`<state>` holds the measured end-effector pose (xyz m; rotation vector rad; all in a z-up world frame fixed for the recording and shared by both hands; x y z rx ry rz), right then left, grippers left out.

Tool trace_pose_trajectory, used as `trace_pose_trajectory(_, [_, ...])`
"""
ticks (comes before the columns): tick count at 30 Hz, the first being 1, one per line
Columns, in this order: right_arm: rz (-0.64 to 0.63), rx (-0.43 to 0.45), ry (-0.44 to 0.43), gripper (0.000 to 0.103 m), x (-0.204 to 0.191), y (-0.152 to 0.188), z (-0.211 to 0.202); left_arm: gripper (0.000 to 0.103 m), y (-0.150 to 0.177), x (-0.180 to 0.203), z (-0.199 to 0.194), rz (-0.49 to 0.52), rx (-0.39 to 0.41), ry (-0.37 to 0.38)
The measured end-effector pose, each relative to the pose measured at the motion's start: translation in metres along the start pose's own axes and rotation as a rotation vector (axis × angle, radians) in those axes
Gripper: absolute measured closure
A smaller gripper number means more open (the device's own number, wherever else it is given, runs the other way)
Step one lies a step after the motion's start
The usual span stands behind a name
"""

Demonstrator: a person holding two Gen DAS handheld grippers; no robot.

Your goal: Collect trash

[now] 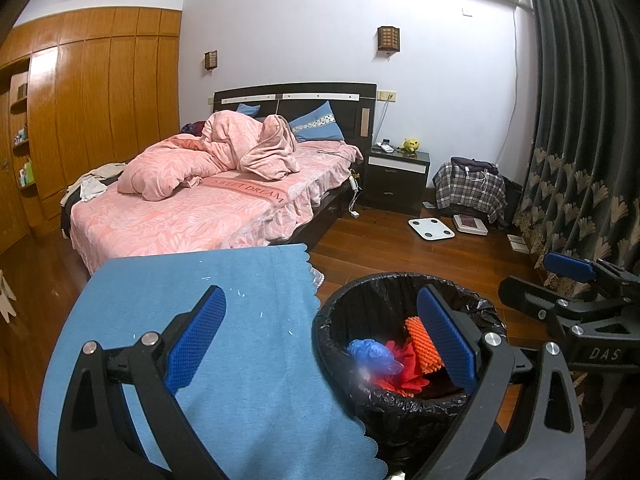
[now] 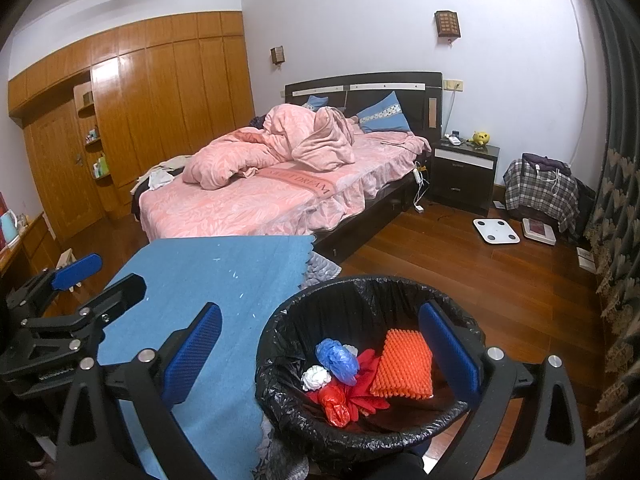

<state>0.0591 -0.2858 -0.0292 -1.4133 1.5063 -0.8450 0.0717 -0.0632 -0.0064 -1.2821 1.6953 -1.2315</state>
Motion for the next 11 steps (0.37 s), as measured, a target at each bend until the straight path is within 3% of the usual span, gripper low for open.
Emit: trace_pose_trajectory(11, [0.0,0.0,0.001,0.006,0.0012,-0.0008,0.0008,0.009,0.0013,-0.0003,0.0002,0.001,-0.002,-0.001])
Point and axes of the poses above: each gripper's, at about its wrist camera, not at the fingertips, and z roughly the way its jaws point, x to its right, y to its underside, the point moved 3 cm from there along z, roughly the way its jaws point, and after that the axes turned 8 degrees about x, right-handed, at the moved point
